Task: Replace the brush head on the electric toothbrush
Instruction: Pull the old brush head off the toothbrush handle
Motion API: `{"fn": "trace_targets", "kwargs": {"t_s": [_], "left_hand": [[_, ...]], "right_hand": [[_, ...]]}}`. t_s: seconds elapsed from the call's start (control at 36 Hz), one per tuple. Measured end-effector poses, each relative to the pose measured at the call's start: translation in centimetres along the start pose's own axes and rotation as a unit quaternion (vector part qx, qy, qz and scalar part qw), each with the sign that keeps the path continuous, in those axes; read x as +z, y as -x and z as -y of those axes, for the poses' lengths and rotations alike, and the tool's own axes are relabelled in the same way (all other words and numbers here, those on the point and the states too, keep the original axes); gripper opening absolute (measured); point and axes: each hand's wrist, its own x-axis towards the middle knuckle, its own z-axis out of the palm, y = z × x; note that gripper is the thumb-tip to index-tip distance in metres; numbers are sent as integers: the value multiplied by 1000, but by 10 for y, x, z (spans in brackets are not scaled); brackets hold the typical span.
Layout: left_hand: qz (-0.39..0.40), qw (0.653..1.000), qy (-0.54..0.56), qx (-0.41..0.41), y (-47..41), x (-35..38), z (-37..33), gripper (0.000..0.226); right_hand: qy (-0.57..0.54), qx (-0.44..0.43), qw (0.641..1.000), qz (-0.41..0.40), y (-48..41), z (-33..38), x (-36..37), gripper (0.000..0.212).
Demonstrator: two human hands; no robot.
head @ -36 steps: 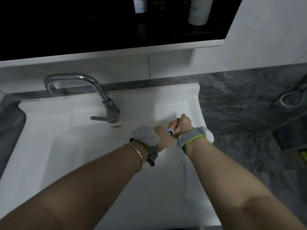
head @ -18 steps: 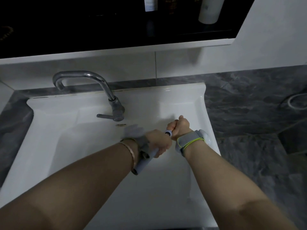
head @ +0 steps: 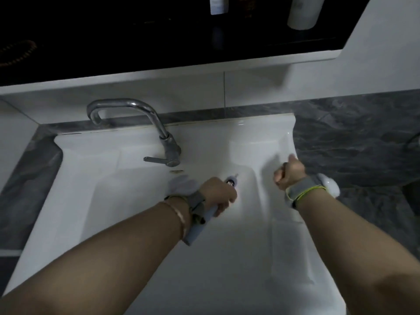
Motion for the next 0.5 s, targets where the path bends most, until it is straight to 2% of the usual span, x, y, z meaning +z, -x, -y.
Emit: {"fn": "trace_targets", "kwargs": {"t_s": [0.03,0.11,0.19,0.28,0.33,0.42,0.5], "left_hand": [[-35,999,-2,16,-4,-3,-1,35],[-53,997,20,61,-9,2,-21,40],[-96,983,94,126,-16,12,-34,30],[-124,953,122,248,-23,18,-39,19],[-161,933,133,294,-27,26,-46,15],[-167,914,165,331,-32,45,-55,8],[-110,930,145,319,-46,69,-62,28]], "right_hand": [[-24,4,1000,11,11,2,4,49],[63,1,997,45,26,-5,13,53],[156,7,987,45,27,4,2,51],[243,-41,969,-11,22,17,-6,41],[283,-97,953,-51,21,28,-16,45],[330,-156,927,-84,25,42,-29,46],[334,-168,915,-153,23,42,-39,42]]}}
